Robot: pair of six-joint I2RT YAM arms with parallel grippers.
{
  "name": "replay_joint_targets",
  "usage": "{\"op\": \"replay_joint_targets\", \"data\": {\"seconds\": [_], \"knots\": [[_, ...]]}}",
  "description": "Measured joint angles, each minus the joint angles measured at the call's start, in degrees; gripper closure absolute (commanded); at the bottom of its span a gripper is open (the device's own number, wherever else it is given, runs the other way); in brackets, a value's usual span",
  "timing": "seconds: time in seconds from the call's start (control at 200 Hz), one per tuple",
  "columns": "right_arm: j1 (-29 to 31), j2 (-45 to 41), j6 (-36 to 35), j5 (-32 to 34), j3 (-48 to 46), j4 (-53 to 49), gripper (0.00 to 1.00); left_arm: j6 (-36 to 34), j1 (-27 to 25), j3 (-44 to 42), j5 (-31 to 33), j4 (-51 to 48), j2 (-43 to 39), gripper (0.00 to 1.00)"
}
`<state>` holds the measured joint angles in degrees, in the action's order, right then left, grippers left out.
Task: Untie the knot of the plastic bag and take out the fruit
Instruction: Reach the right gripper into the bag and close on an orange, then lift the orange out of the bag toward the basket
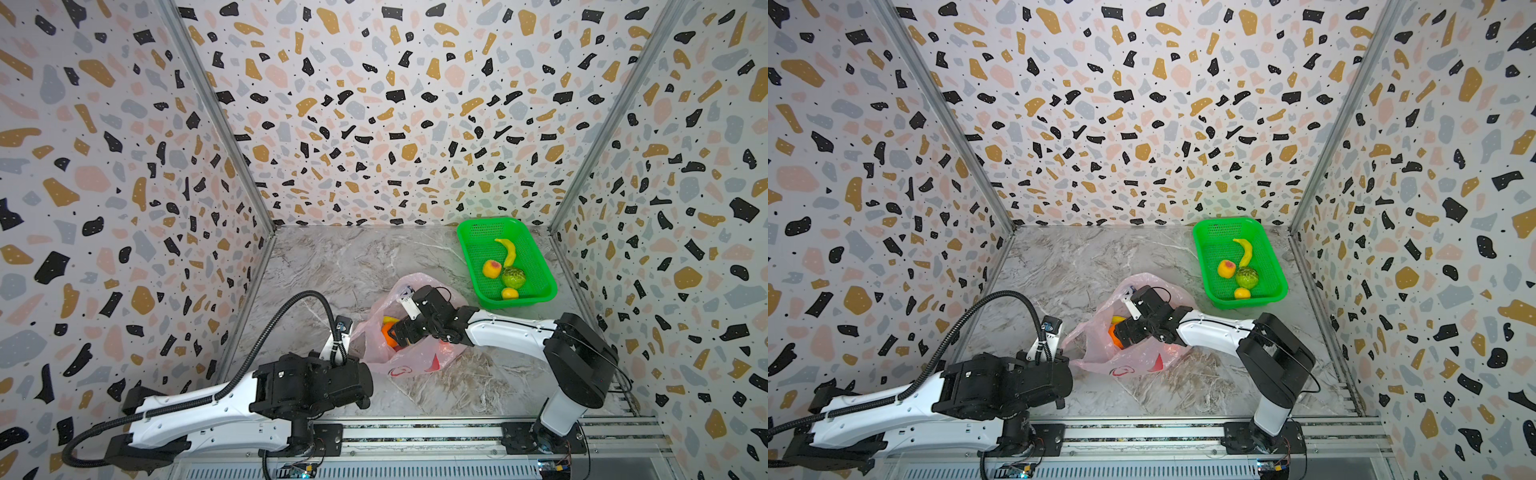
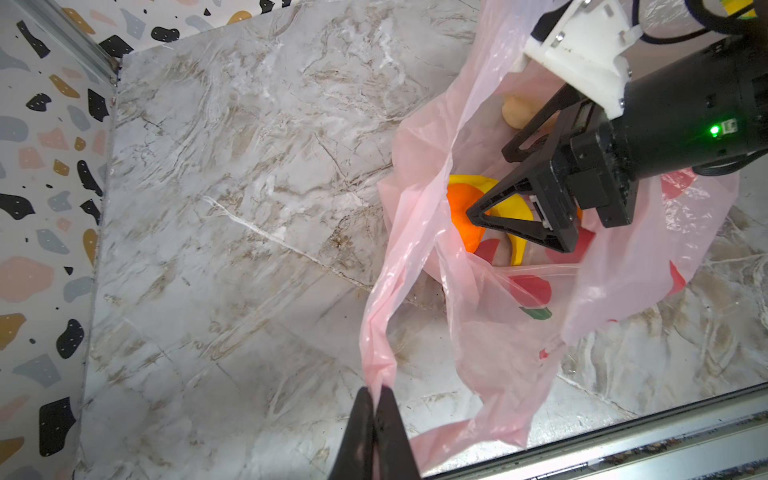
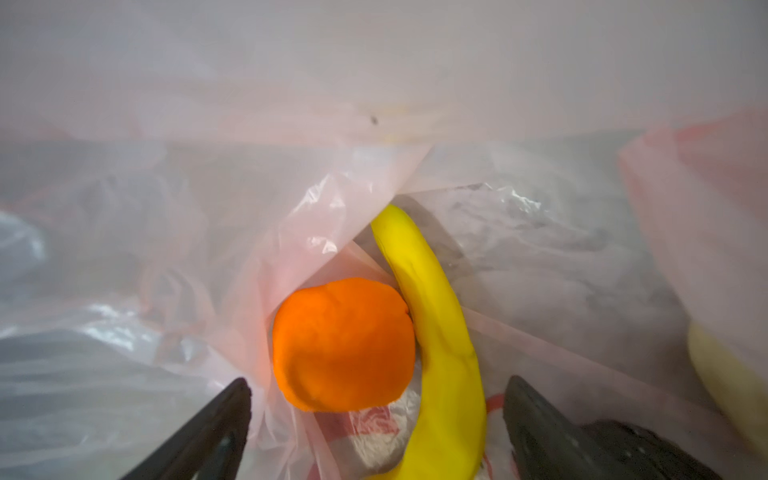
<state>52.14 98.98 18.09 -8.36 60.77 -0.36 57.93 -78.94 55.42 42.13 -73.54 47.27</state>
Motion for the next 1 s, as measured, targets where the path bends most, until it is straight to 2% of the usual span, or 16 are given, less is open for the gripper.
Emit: {"op": "replay_joint_targets", "data": {"seconds": [0.165, 0.305, 0.571, 0.611, 0.661, 0.731, 0.776, 1.001], "knots": [[0.42, 3.85, -0.85, -0.59, 4.13, -1.09, 0.04, -0.31, 0.0, 0.0, 0.85, 1.11, -0.44, 1.0], [1.31, 6.75, -1.07, -0.2, 6.45, -2.49, 0.06, -3.28, 0.0, -0.35, 0.59, 7.61, -0.63, 1.0], [3.85, 7.67, -1.01, 3.08, 5.22, -0.98, 0.18, -9.64, 0.0, -3.21, -0.81, 19.47, -1.01, 1.0], [4.07, 7.96, -0.81, 3.13, 5.25, -0.66, 0.24, -9.9, 0.0, -3.8, -1.18, 20.0, -1.27, 1.0], [4.28, 8.24, -0.68, 3.37, 5.27, 0.07, 0.35, -9.97, 0.0, -4.46, -1.42, 20.26, -1.6, 1.0], [4.46, 8.41, -0.24, 3.65, 5.31, 0.42, 0.39, -9.88, 0.0, -5.11, -1.64, 20.26, -2.25, 1.0], [4.52, 8.44, -0.07, 3.89, 5.29, 0.46, 0.44, -9.64, 0.0, -5.31, -1.66, 20.06, -2.8, 1.0], [4.55, 5.68, 0.24, 5.14, 2.38, 0.5, 0.46, -8.7, 0.0, -5.31, -1.31, 19.15, -4.35, 1.0]]}}
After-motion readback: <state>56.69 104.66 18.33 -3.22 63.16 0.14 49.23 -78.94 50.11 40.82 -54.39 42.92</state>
